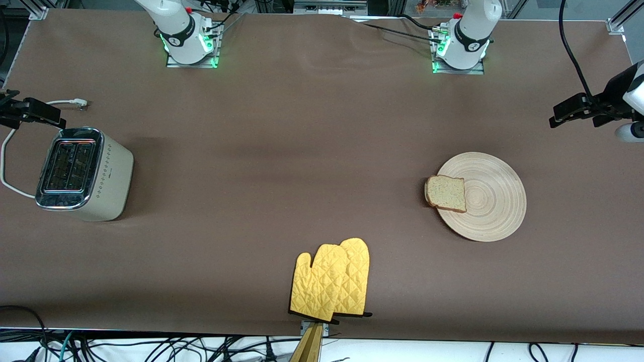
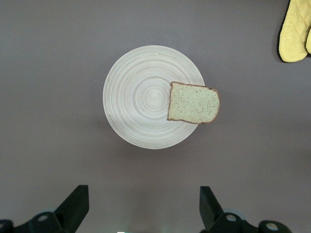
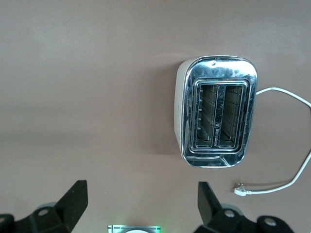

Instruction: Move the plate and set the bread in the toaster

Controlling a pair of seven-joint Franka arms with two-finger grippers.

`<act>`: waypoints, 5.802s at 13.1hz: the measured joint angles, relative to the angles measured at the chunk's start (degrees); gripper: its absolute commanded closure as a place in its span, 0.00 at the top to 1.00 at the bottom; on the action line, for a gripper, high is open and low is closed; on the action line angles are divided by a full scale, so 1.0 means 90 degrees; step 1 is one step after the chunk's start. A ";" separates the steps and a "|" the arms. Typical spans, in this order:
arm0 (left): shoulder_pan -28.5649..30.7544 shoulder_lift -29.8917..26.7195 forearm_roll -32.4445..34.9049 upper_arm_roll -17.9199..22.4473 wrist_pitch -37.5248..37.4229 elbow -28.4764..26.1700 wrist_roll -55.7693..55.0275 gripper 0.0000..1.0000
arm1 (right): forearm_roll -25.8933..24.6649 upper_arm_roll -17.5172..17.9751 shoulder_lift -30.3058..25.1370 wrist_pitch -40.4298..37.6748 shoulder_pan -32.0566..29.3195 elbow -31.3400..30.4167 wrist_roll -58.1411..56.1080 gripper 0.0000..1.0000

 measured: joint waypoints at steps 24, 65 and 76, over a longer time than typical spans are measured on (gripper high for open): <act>0.0001 -0.0045 0.0000 0.0003 0.0243 -0.0274 -0.0001 1.00 | 0.0000 -0.0037 0.0000 0.0031 -0.0014 0.0000 0.0000 1.00; 0.3422 0.4122 -0.3172 -0.0384 0.2300 -0.0968 0.6835 1.00 | 0.0001 -0.0122 0.0018 0.0098 -0.0020 0.0000 0.0000 1.00; 0.3931 0.5433 -0.3898 -0.0481 0.0212 0.0691 0.7228 1.00 | 0.0001 -0.0121 0.0019 0.0098 -0.0020 0.0000 0.0000 1.00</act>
